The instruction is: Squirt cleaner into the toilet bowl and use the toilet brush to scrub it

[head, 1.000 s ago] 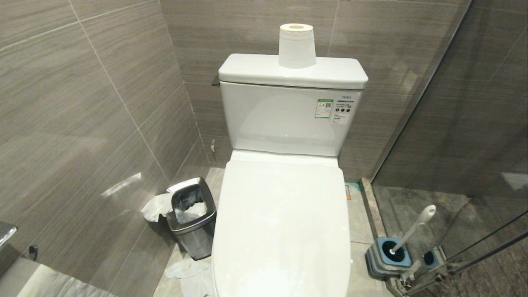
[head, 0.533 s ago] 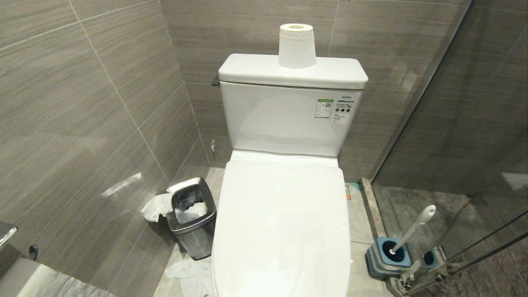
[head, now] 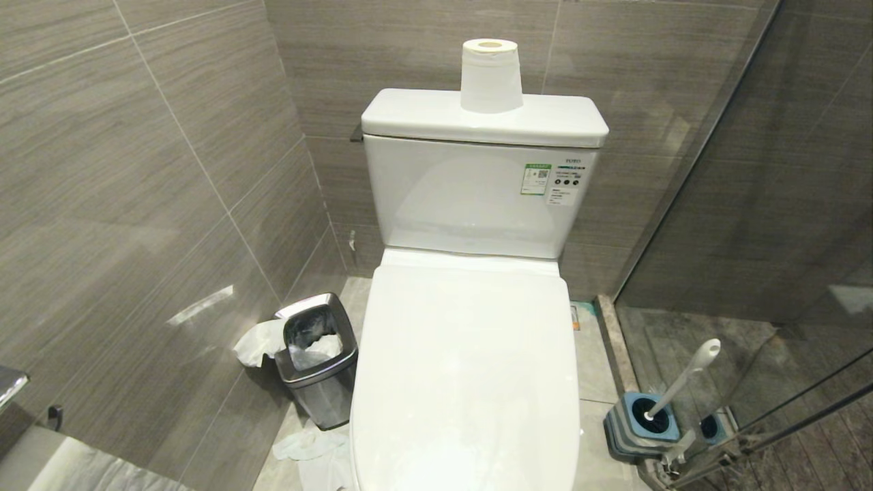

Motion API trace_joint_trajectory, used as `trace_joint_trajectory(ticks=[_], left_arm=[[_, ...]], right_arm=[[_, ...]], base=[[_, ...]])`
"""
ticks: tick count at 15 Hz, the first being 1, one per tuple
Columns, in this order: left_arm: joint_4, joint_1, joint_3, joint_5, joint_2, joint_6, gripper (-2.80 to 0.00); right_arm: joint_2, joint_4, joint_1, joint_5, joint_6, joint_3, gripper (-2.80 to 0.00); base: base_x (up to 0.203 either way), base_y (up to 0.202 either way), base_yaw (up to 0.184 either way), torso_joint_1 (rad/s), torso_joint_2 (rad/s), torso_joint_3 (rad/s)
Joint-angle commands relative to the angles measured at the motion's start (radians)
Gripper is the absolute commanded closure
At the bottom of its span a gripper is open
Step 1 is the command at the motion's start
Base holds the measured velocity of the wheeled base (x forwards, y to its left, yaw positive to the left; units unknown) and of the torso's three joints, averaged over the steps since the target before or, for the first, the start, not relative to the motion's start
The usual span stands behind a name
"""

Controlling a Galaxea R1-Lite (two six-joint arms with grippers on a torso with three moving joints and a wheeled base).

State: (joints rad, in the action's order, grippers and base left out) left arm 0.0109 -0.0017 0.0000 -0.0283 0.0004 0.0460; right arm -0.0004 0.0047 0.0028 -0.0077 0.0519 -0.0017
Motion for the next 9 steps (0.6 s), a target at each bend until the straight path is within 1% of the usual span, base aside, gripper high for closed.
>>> trace_joint_trajectory(ticks=[1,3,4,5,6,7,8,9], left_arm=[[0.0,0.0,0.003,-0.001,0.0,0.0,0.0],[0.0,0.0,0.003,-0.001,0.0,0.002,0.0],[0.003,0.0,0.002,-0.003,0.0,0.017,0.0],[0.005,0.0,0.002,-0.005,0.0,0.042,0.0],[0.006,0.0,0.002,-0.009,0.0,0.086,0.0],[0.004,0.0,0.002,-0.012,0.0,0.138,0.0],[0.002,0.0,0.002,-0.027,0.001,0.176,0.0],[0.0,0.0,0.002,-0.039,0.001,0.187,0.0]], right_arm=[[0.0,0.0,0.0,0.0,0.0,0.0,0.0],[0.0,0.0,0.0,0.0,0.001,0.0,0.0],[0.0,0.0,0.0,0.002,-0.004,0.0,0.0],[0.0,0.0,0.0,0.007,-0.012,0.0,0.0],[0.0,0.0,0.0,0.011,-0.031,0.002,0.0],[0.0,0.002,0.0,0.015,-0.068,0.001,0.0],[0.0,0.002,0.0,0.026,-0.117,0.001,0.0],[0.0,0.0,0.0,0.038,-0.157,0.002,0.0]], base=[[0.0,0.0,0.0,0.0,0.0,0.0],[0.0,0.0,0.0,0.0,0.0,0.0],[0.0,0.0,0.0,0.0,0.0,0.0],[0.0,0.0,0.0,0.0,0.0,0.0],[0.0,0.0,0.0,0.0,0.0,0.0],[0.0,0.0,0.0,0.0,0.0,0.0],[0.0,0.0,0.0,0.0,0.0,0.0],[0.0,0.0,0.0,0.0,0.0,0.0]])
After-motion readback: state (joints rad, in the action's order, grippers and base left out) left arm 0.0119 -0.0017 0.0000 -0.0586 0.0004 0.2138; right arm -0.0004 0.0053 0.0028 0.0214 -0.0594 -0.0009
